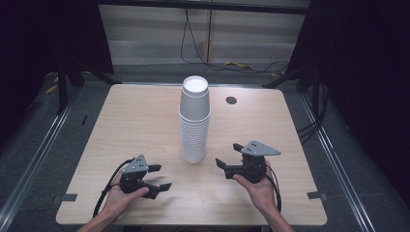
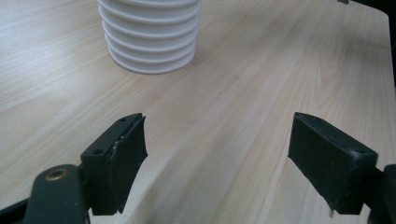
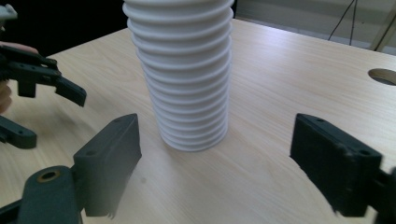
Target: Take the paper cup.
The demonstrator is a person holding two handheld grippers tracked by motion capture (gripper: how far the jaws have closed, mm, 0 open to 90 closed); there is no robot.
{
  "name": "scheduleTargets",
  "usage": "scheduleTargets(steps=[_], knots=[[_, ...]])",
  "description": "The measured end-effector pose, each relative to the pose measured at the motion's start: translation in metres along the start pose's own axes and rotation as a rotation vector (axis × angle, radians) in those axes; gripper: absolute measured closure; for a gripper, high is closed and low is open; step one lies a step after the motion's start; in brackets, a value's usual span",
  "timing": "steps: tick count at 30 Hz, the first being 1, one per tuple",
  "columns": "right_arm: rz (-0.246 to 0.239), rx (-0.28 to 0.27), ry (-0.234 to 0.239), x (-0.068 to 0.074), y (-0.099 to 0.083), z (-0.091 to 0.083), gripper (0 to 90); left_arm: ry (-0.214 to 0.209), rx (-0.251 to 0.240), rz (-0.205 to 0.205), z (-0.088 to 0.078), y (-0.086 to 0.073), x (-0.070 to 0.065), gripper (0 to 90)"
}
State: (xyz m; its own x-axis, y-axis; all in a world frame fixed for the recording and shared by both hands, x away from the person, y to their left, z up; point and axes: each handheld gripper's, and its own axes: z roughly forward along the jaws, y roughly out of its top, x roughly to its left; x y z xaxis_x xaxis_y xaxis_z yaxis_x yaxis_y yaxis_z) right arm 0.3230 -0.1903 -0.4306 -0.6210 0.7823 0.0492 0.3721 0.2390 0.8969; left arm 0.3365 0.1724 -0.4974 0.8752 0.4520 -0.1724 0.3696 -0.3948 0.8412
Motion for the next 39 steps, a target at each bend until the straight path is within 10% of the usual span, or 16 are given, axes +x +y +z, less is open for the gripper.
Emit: scheduleTargets(steps=[20, 39], knots=[[-0.048, -0.069, 0.103, 0.006, 0.047, 0.007, 13.5, 0.0, 0.001, 0.016, -0.005, 0.0, -0.004, 19.0], [-0.062, -0.141, 0.106, 0.007, 0.093, 0.004, 13.4, -0.006, 0.013, 0.018, -0.003, -0.001, -0.003, 18.8]])
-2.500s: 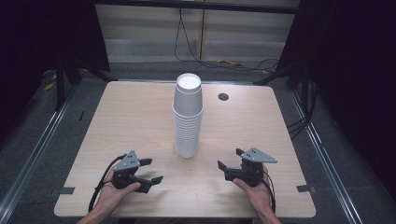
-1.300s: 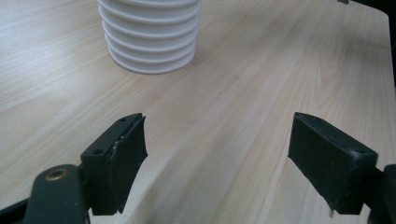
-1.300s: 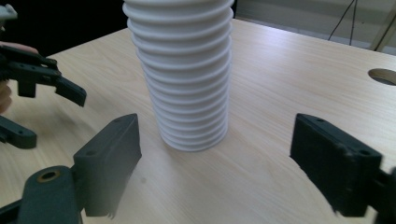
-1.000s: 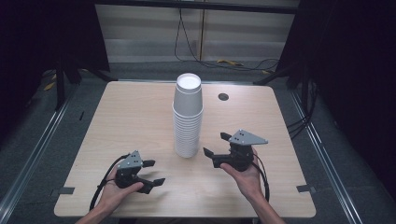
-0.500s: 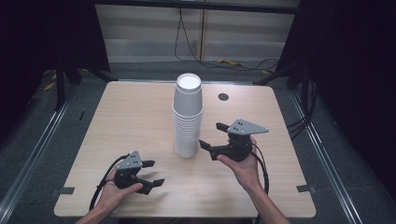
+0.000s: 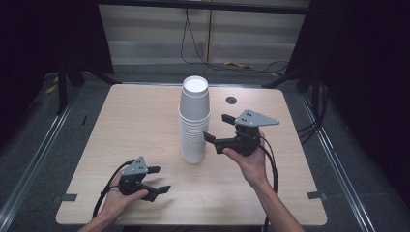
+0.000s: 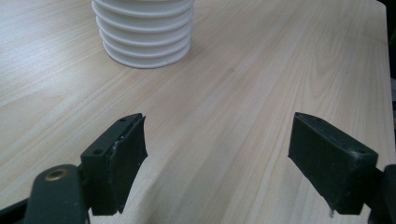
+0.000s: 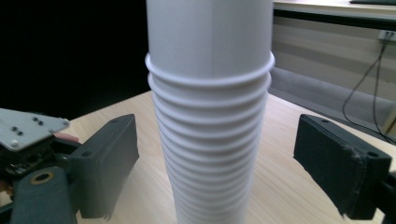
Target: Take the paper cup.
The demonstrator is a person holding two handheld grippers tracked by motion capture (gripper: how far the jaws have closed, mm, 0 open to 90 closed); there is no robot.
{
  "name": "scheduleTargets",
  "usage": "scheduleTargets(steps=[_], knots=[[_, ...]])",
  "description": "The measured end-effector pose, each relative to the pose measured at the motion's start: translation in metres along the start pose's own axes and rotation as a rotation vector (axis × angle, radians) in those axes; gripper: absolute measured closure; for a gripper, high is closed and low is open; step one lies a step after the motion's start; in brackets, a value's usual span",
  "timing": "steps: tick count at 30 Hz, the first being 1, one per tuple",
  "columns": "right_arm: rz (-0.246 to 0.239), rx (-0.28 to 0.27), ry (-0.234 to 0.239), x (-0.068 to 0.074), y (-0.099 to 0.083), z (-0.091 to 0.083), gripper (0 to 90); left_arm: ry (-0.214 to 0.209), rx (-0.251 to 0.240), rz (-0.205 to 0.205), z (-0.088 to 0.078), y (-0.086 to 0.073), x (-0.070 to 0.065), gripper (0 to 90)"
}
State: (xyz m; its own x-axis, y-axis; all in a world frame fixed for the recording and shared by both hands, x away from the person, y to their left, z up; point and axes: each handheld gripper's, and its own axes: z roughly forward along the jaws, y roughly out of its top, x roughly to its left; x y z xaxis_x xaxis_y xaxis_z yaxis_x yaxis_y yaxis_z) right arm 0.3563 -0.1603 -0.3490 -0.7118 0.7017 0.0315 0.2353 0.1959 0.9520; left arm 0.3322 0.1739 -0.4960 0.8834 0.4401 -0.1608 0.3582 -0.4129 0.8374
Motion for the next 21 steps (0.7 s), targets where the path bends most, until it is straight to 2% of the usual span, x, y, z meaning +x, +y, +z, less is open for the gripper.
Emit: scheduleTargets(steps=[5, 8, 9, 13, 17, 18, 21], knots=[[-0.003, -0.005, 0.031, 0.001, 0.018, 0.004, 13.4, 0.007, -0.002, 0.008, -0.001, 0.0, 0.0, 18.8], [-0.012, 0.011, 0.032, -0.001, 0.024, 0.004, 13.5, 0.011, -0.003, 0.01, -0.002, 0.0, 0.0, 18.8], [0.0, -0.009, 0.04, -0.003, 0.03, 0.003, 13.4, 0.01, -0.005, 0.01, -0.002, 0.0, 0.0, 18.8], [-0.01, -0.001, 0.039, -0.007, 0.043, 0.005, 13.4, 0.013, -0.004, 0.009, -0.002, 0.0, 0.0, 18.8], [-0.014, -0.005, 0.051, -0.008, 0.05, 0.007, 13.6, 0.015, -0.008, 0.005, -0.002, 0.0, -0.001, 18.8], [-0.022, 0.0, 0.054, -0.007, 0.053, 0.008, 13.5, 0.016, 0.0, 0.016, -0.002, 0.0, 0.0, 18.8], [-0.033, 0.012, 0.068, -0.006, 0.06, 0.012, 13.5, 0.017, -0.001, 0.018, -0.002, 0.0, -0.001, 18.8]])
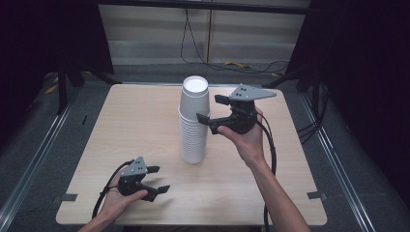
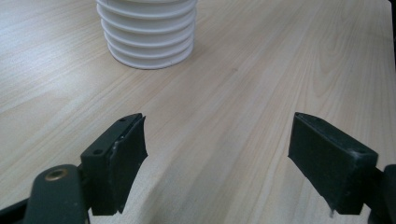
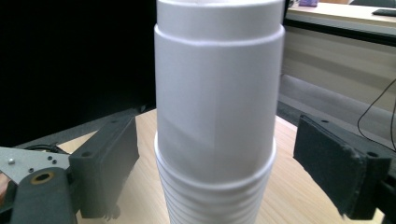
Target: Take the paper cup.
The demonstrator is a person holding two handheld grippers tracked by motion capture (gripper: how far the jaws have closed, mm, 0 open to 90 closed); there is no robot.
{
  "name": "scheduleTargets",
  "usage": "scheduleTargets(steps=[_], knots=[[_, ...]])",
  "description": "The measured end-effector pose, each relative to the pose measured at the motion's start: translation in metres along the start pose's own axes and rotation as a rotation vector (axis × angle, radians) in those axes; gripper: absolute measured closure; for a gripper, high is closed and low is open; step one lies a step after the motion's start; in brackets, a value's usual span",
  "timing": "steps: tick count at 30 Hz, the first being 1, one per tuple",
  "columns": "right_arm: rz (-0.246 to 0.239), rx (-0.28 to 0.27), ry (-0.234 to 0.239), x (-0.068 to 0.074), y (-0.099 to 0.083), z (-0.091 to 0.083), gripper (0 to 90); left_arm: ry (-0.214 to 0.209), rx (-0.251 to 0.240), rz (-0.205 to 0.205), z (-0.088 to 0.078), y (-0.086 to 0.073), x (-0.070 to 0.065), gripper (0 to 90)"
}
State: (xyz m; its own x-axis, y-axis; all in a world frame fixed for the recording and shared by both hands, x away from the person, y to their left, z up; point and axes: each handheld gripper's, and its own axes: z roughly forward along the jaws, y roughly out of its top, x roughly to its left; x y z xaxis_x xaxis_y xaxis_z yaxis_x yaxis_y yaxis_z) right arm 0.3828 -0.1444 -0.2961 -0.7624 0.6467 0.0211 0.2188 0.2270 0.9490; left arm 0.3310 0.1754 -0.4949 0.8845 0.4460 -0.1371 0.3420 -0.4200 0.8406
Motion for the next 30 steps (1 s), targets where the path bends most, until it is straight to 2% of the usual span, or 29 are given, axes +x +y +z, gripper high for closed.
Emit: scheduleTargets(steps=[9, 17, 30], knots=[[-0.015, 0.007, 0.006, -0.001, 0.016, 0.012, 13.4, -0.001, 0.004, 0.003, 0.0, 0.0, 0.0, 18.8], [-0.013, 0.044, 0.034, -0.004, 0.026, 0.025, 13.5, -0.005, 0.007, 0.003, 0.001, 0.0, 0.0, 18.8], [-0.007, 0.076, 0.032, -0.005, 0.038, 0.038, 13.4, -0.004, 0.003, 0.008, 0.0, 0.0, -0.001, 18.8]])
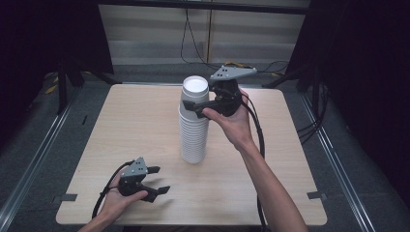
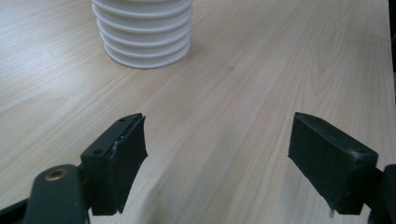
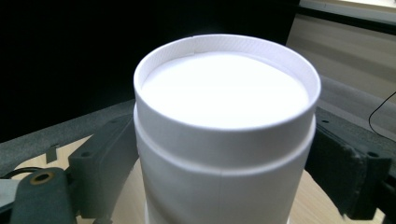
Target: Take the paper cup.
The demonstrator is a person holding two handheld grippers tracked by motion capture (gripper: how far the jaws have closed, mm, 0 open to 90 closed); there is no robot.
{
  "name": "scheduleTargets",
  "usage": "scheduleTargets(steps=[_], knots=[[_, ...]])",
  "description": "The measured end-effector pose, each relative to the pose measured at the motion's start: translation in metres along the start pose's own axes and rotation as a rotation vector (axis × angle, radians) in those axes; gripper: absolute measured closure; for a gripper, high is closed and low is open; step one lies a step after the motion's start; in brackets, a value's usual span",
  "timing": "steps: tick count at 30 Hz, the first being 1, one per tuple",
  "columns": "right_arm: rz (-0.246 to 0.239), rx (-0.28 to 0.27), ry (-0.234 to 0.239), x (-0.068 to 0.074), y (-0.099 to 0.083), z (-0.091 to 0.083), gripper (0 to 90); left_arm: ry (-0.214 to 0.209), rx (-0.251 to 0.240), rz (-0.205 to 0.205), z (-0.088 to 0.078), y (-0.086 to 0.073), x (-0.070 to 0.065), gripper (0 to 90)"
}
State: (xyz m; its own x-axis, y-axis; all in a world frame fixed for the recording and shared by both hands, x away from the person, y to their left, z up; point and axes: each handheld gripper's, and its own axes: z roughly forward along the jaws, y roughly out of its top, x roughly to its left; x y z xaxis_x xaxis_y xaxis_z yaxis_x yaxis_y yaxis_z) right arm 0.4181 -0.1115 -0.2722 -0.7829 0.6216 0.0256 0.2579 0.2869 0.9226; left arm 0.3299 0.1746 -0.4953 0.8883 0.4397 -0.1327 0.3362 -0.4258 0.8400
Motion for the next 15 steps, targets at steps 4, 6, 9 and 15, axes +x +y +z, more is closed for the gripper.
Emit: scheduleTargets(steps=[4, 6, 9, 15], knots=[[-0.003, 0.011, -0.001, -0.0004, 0.0018, 0.0041, 13.4, 0.001, 0.001, 0.002, -0.0003, 0.0, -0.0001, 18.8], [0.008, 0.011, 0.017, -0.0012, 0.0014, 0.0067, 13.5, -0.002, -0.001, 0.003, 0.0, 0.0, -0.0001, 18.8], [0.008, 0.01, 0.021, -0.0016, 0.0019, 0.0083, 14.0, -0.004, 0.002, 0.005, 0.0004, -0.0001, -0.0002, 18.8], [0.01, 0.028, 0.038, -0.006, 0.0032, 0.0094, 18.8, -0.004, 0.002, 0.005, 0.0002, -0.0001, -0.0002, 18.8]])
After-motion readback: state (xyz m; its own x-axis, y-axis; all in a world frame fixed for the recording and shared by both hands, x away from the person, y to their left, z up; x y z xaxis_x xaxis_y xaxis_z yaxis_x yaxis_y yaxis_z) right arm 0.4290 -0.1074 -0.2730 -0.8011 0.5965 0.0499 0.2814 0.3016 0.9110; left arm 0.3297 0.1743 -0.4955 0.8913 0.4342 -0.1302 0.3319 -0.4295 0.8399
